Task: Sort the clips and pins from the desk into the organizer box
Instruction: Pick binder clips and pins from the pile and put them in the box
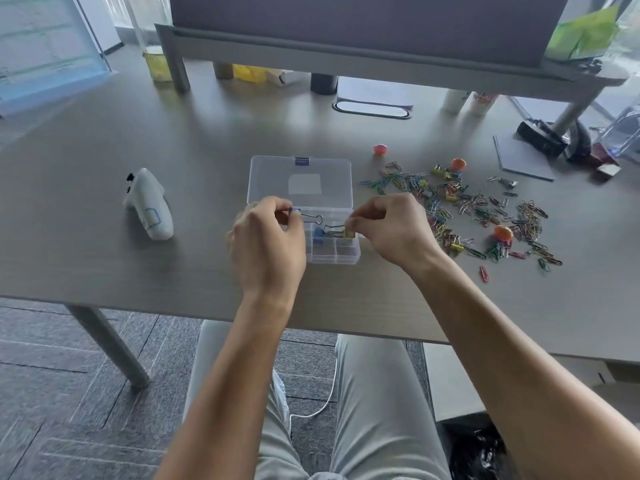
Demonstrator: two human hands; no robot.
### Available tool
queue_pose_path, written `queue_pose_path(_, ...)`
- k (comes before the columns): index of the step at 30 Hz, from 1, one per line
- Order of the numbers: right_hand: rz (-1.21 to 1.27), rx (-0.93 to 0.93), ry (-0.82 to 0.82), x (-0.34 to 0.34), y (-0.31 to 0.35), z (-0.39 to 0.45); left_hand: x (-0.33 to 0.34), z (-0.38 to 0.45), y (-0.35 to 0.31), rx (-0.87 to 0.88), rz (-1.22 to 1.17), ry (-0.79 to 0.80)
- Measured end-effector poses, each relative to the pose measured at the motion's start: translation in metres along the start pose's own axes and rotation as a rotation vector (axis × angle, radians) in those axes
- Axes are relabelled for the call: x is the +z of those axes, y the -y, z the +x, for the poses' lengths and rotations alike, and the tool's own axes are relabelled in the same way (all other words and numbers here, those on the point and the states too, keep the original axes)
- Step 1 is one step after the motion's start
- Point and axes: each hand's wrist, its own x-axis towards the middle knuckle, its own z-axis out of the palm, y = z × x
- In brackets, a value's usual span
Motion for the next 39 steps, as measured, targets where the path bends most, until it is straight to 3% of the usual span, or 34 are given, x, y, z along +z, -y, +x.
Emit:
queue_pose_path(18, -0.243, -0.033, 0.045, -0.003, 0.006, 0.008, 0.005, -0.007, -0.006, -0.024, 0.012, 0.067)
queue_pose_path(35, -0.085, -0.055, -0.022, -0.011, -0.013, 0.007, 0.028, -0.013, -0.012, 0.074, 0.26, 0.13)
queue_pose_path(39, -0.088, -0.087, -0.013, -0.007, -0.013, 0.005, 0.021, -0.023, -0.009, 0.197, 0.219, 0.154)
